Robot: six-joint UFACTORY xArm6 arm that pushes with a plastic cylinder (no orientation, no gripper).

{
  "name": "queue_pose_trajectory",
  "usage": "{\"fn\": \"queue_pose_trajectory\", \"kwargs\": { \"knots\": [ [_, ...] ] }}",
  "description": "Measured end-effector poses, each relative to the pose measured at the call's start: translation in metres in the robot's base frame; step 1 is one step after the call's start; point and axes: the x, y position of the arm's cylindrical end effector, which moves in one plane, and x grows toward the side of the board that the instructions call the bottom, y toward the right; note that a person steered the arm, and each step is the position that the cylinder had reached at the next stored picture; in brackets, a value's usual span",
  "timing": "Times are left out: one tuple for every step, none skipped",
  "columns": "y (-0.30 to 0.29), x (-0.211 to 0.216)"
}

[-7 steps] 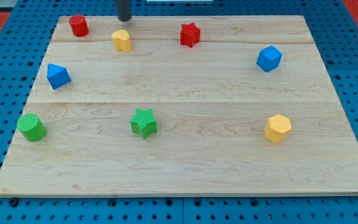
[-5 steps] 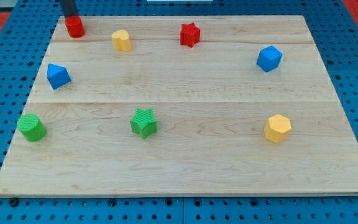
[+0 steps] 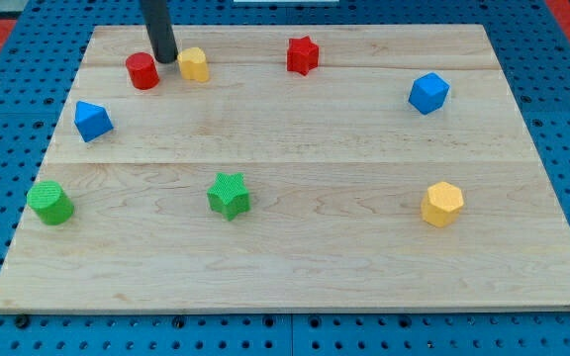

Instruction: Slide the yellow heart closer to red star

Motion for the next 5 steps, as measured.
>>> {"fn": "queue_pose_trajectory", "kwargs": {
  "knots": [
    [0.022,-0.002],
    [0.015,-0.008],
    [0.021,-0.002],
    [0.053,0.044],
    [0.067,0.058]
  ]
}}
